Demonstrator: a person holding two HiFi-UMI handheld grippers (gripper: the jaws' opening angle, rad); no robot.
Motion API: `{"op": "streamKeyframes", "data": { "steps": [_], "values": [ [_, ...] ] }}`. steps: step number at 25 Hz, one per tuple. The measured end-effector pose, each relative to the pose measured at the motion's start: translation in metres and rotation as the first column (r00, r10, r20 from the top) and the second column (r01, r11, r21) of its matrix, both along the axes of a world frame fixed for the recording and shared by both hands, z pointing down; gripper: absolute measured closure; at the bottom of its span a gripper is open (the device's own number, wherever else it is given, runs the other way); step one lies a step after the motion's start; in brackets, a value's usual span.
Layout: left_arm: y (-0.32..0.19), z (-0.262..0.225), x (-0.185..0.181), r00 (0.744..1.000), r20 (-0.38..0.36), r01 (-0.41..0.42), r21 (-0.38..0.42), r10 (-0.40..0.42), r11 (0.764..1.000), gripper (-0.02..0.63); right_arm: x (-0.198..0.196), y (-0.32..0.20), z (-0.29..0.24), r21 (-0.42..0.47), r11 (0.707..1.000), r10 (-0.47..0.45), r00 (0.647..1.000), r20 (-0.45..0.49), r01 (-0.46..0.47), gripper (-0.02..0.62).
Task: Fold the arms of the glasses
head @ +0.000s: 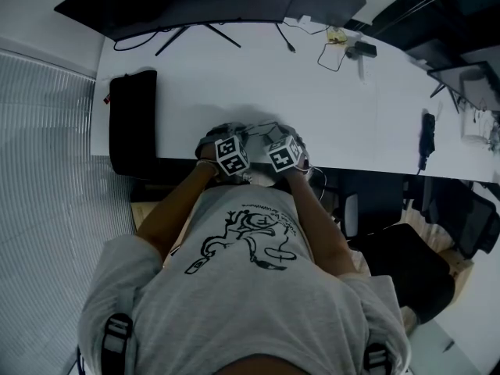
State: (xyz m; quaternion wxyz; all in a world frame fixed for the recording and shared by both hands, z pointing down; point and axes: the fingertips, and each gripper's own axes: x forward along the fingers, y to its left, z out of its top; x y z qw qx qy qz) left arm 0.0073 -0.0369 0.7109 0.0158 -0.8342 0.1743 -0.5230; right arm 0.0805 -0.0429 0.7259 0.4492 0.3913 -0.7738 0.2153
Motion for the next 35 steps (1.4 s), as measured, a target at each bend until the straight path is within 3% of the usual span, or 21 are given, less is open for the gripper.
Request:
{"op": "streamKeyframes", "data": {
  "steps": [7, 25, 30, 35],
  "values": [
    [-0.001, -0.003, 0.006, 0.999, -0.045, 0.027, -0.001, -0.027, 1.0, 0.479, 0.001, 0.002, -0.003, 0.005, 1.0, 0.008, 1.0, 0.017, -0.008, 0.38],
    [0.012, -0.023, 0.001, 0.979, -0.168, 0.105, -0.069, -0.115, 0.992, 0.457, 0.005, 0.012, -0.024, 0.036, 0.999, 0.026, 0.997, 0.077, -0.029, 0.41],
    [0.009, -0.047, -0.004, 0.941, -0.263, 0.194, -0.095, -0.212, 0.976, 0.459, 0.004, 0.01, -0.06, 0.087, 0.995, 0.043, 0.987, 0.157, -0.057, 0.45],
    [0.002, -0.089, -0.008, 0.868, -0.391, 0.283, -0.115, -0.306, 0.952, 0.523, 0.005, 0.005, -0.112, 0.159, 0.981, 0.064, 0.961, 0.268, -0.109, 0.506]
  ]
}}
